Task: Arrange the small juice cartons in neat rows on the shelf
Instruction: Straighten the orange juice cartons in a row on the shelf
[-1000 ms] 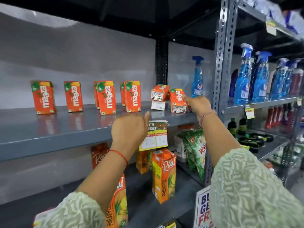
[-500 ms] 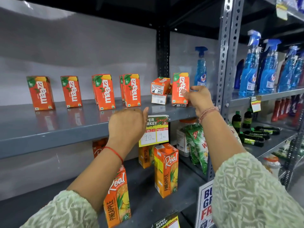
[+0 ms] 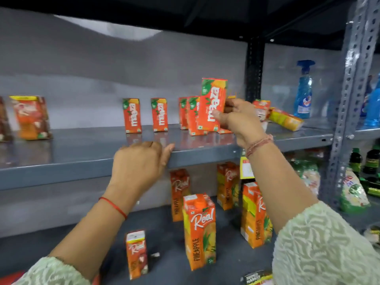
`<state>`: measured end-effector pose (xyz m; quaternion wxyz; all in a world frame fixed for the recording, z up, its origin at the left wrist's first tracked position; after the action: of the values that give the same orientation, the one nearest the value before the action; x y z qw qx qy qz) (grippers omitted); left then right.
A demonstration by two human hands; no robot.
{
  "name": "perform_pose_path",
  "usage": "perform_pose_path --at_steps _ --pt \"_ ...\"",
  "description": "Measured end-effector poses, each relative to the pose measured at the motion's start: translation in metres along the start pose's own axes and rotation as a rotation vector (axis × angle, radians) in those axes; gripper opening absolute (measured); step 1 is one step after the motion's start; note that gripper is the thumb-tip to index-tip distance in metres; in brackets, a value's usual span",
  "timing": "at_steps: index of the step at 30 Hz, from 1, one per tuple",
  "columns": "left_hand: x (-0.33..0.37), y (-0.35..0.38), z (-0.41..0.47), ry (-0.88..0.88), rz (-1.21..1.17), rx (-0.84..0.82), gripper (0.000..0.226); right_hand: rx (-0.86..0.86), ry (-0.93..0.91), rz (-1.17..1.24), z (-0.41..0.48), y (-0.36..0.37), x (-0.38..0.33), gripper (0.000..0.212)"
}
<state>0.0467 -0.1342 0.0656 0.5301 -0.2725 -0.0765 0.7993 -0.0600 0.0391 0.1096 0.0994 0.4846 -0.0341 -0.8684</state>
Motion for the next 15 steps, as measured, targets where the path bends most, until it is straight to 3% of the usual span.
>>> perform_pose_path --at_steps 2,7,11,15 --pt "-0.035 0.0 -0.009 -0.07 0.036 0.021 0.056 -0.092 0.047 -0.003 0.004 0.047 0.007 0.015" --pt "-0.111 0.0 -0.033 -0.263 0.089 0.015 0.062 -0.259 0.194 -0.079 0.014 0.142 0.031 0.018" --pt "-0.116 -0.003 -0.04 -0.255 0.086 0.054 0.06 -0.283 0.265 -0.207 0.022 0.17 0.046 0.035" --pt "-0.12 -0.003 -0.044 -0.267 0.084 0.097 0.06 -0.299 0.333 -0.198 0.02 0.186 0.055 0.038"
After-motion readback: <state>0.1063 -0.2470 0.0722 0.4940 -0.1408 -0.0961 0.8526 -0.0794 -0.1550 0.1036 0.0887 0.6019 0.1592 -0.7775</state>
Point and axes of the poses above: each hand's wrist, its own z-axis towards the middle knuckle, its own y-axis out of the palm, x = y × z, the point moved 8 cm from there along z, towards the middle knuckle, and after that the axes turned 14 degrees about z, right-handed, at the moved point
